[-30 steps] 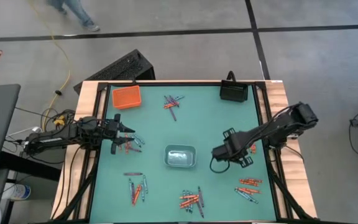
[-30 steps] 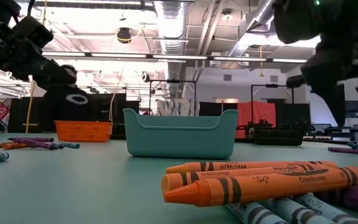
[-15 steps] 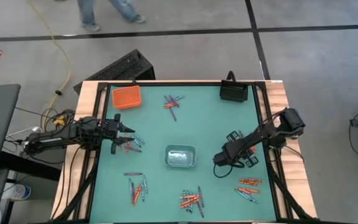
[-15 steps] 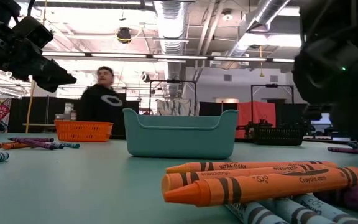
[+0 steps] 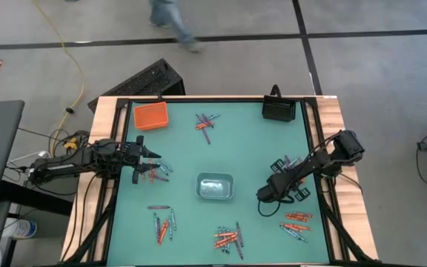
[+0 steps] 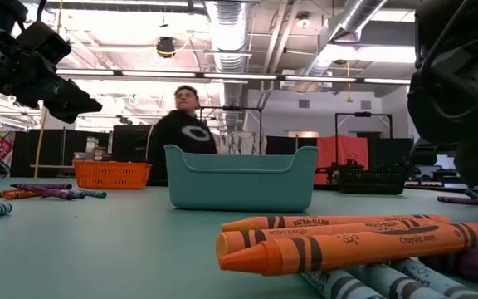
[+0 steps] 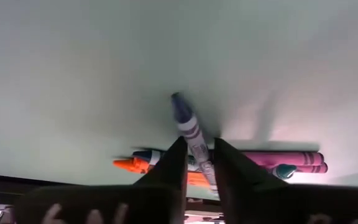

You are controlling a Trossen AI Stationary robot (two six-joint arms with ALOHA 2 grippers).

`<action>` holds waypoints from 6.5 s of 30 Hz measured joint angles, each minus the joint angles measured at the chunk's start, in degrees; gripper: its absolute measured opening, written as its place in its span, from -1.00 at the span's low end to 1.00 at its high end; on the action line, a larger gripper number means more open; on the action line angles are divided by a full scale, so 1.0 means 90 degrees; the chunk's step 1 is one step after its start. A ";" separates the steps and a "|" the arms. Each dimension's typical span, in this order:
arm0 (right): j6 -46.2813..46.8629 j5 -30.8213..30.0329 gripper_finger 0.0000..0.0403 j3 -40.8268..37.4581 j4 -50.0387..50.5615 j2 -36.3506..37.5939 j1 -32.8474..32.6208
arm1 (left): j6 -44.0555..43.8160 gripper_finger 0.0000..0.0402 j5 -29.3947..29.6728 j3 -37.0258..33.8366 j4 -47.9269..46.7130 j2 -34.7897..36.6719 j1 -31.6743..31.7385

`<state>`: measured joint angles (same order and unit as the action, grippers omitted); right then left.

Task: Sort crayons
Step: Put the blue crayon into the blue bin, then put the violet crayon into the black bin

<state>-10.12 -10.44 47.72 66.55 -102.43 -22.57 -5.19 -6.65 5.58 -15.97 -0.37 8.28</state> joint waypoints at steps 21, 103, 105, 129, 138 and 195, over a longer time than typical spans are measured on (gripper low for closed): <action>0.0184 -0.0044 -0.99 0.0551 0.0486 0.0000 0.0007 | 0.0000 -0.19 0.0000 -0.0002 -0.0002 0.0000 0.0001; 0.5515 -0.0310 -0.12 -0.0563 -0.1808 0.2980 0.2482 | 0.0000 -0.19 0.0000 0.0000 0.0000 0.0001 0.0001; 0.5617 -0.0318 -0.13 -0.0714 -0.1812 0.3154 0.2544 | 0.0000 -0.19 0.0001 0.0000 0.0000 0.0000 0.0001; 0.5931 0.0728 -0.14 -0.1844 -0.2903 0.3226 0.2858 | 0.0000 -0.19 0.0001 -0.0002 0.0000 0.0001 0.0000; 0.5791 0.0869 -0.45 -0.1786 -0.2925 0.2951 0.2858 | 0.0000 -0.19 0.0005 -0.0001 -0.0001 0.0001 0.0001; -0.1977 0.0184 -0.47 0.2297 -0.2424 0.0424 0.8840 | 0.0000 -0.19 0.0071 -0.0001 -0.0002 0.0001 -0.0001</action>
<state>-27.91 -8.78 68.40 44.74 -98.62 56.99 -5.19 -6.00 5.57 -15.99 -0.37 8.27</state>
